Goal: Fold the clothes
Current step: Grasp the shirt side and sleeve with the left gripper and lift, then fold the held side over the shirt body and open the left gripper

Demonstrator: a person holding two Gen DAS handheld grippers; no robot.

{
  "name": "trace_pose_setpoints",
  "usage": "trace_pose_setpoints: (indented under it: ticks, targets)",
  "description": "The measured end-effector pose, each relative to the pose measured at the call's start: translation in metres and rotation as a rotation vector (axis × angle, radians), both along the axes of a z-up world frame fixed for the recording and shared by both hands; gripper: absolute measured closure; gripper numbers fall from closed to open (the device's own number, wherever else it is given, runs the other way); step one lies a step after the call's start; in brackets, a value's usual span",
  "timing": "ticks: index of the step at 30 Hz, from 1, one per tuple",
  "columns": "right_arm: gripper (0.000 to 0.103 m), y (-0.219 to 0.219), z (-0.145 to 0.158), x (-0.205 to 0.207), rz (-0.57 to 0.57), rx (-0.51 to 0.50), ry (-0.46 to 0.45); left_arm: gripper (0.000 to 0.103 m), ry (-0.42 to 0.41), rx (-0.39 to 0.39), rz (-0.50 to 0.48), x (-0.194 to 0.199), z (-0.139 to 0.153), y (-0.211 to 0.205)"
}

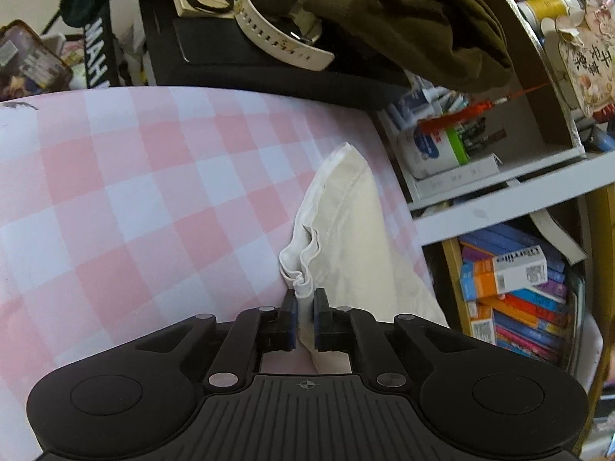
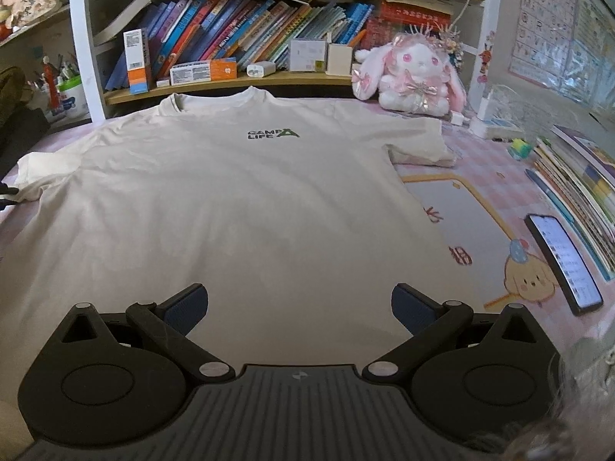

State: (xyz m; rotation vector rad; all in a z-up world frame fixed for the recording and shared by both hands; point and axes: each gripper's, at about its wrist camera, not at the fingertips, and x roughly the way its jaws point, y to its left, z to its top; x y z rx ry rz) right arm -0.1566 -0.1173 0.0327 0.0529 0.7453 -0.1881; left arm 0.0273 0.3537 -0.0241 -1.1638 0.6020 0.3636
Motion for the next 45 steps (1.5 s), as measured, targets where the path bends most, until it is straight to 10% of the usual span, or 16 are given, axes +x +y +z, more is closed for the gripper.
trace_pose_setpoints:
  ticks: [8,14,16,19,24,29,36,38,39,45]
  targets:
    - [0.000,-0.053,-0.006,0.017,0.058,0.037,-0.008,0.097,-0.087,0.258,-0.118,0.023,0.062,-0.049]
    - [0.000,-0.092,-0.014,0.030,0.086,0.086,-0.005,0.097,-0.145,0.818,-0.689,0.053,0.109,-0.185]
    - [0.000,-0.101,-0.016,0.035,0.098,0.101,-0.003,0.091,-0.093,1.030,-0.922,0.057,0.095,-0.238]
    - [0.000,-0.110,-0.020,0.042,0.122,0.121,0.003,0.081,0.042,1.144,-1.114,0.066,0.060,-0.277]
    - [0.000,-0.118,-0.023,0.047,0.144,0.134,0.013,0.042,0.024,0.945,-0.997,0.060,0.056,-0.253]
    - [0.000,-0.126,-0.029,0.049,0.122,0.148,0.031,0.042,-0.087,0.625,-0.660,0.042,0.061,-0.181]
    - [0.000,-0.125,-0.032,0.052,0.106,0.155,0.051,0.054,0.037,0.643,-0.547,0.072,0.051,-0.149]
    - [0.000,-0.122,-0.032,0.053,0.107,0.152,0.054,0.072,0.045,0.653,-0.559,0.079,0.050,-0.150]
    - [0.000,-0.121,-0.032,0.053,0.107,0.150,0.057,0.102,0.048,0.658,-0.565,0.082,0.050,-0.150]
    - [0.000,-0.119,-0.033,0.051,0.079,0.154,0.068,0.100,-0.072,0.681,-0.699,0.129,0.072,-0.196]
